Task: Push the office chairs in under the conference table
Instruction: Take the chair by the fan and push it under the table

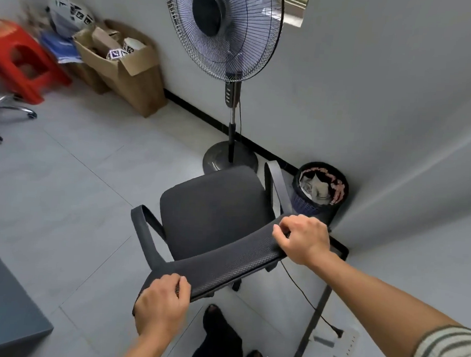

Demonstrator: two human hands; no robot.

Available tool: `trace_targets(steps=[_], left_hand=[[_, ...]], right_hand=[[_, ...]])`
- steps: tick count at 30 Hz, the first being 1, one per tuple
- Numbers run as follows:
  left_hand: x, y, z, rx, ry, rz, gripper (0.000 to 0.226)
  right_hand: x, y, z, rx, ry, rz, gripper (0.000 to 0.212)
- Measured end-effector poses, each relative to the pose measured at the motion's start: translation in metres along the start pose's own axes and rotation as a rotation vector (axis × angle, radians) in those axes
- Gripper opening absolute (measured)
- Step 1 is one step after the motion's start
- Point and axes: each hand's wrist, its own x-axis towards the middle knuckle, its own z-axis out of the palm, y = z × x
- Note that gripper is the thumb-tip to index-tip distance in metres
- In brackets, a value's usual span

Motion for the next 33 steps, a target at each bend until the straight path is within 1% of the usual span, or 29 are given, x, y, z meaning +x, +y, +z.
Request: trace_targets(steps=[6,9,13,15,19,21,23,28,33], left_hand=[[0.033,0.028,0.004,-0.026,0.058,0.031,0.044],[0.060,0.033,-0.002,-0.045,0.065,0.002,0.044],[0.099,0.027,-0.016,-0.086,0.089,-0.081,0.033],[0.117,0.022,-0.023,-0.088,0.115,-0.125,0.030],[0.153,0.022,-0.035,-0.084,0.198,-0.151,0.042],[0.171,0.023,-0.037,-0.070,0.215,-0.198,0.044],[0.188,0.026,-0.037,-0.052,0.236,-0.263,0.044],[0.220,0.059,-0.040,-0.022,0.353,-0.376,0.038],[0.250,0.080,-0.040,-0.015,0.416,-0.553,0.038]], right_hand=[[0.087,0.003,-0.010,-0.064,-0.053,-0.129,0.040],[0.131,-0.007,-0.007,-0.079,-0.091,-0.174,0.034],[0.185,-0.029,0.003,-0.098,-0.101,-0.277,0.040],[0.209,-0.043,0.005,-0.091,-0.103,-0.322,0.040],[0.259,-0.063,0.010,-0.055,-0.030,-0.343,0.039],[0.284,-0.072,0.013,-0.008,0.019,-0.365,0.043],[0.311,-0.082,0.017,0.036,0.052,-0.420,0.043],[0.394,-0.109,0.026,0.076,0.027,-0.598,0.040],[0.461,-0.152,0.033,0.065,-0.032,-0.748,0.038]])
